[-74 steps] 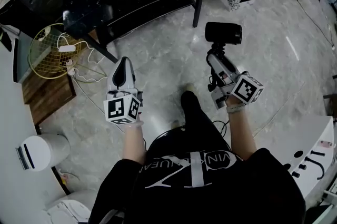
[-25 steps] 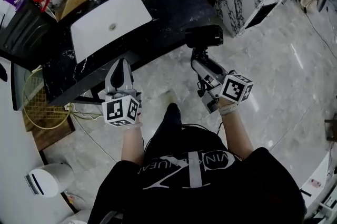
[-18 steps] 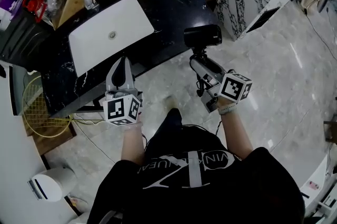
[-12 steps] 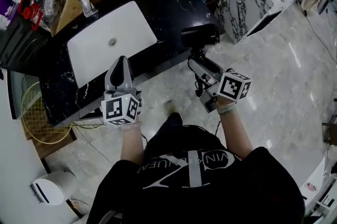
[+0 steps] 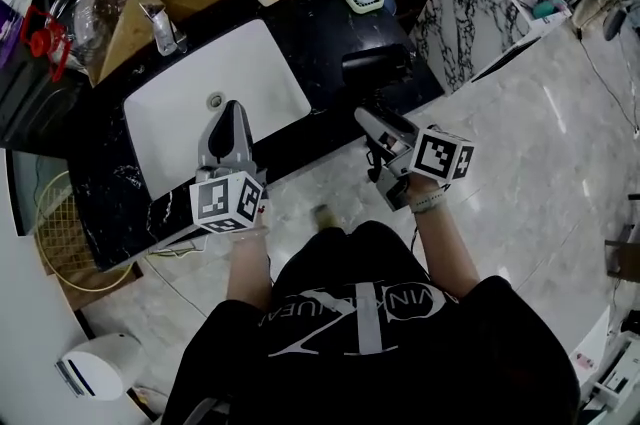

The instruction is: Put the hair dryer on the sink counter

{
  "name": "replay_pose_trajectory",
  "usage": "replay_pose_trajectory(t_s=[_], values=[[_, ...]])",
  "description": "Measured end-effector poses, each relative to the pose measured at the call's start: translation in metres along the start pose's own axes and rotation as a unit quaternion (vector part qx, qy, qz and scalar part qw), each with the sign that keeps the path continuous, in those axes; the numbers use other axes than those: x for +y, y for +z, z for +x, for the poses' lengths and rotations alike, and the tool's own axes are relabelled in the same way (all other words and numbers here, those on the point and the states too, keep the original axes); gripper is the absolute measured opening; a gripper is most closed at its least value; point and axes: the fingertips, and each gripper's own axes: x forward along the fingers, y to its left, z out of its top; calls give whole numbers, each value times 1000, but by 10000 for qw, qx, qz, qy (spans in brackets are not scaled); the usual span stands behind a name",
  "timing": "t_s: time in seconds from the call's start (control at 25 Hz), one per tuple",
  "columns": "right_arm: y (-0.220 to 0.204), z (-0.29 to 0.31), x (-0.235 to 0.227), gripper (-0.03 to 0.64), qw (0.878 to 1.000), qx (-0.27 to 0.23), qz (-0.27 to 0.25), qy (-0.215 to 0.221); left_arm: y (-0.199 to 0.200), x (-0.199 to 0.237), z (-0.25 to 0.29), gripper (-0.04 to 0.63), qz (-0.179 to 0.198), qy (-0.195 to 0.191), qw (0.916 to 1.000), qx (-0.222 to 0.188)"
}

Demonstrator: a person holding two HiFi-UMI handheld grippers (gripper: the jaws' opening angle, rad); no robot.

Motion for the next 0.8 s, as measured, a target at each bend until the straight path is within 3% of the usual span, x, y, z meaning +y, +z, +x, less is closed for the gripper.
replay_pose_trajectory(t_s=[0.24,0.4,0.8], values=[[10,32,-7,272,9996,253,89,-14,-7,11,16,0,46,74,9999,124],[17,57,-13,272,9990,410,167,68,-14,28,23,0,67,322,9992,227],[48,130,-21,272,9929,998,414,488,5,54,72,0,89,859,9963,46]])
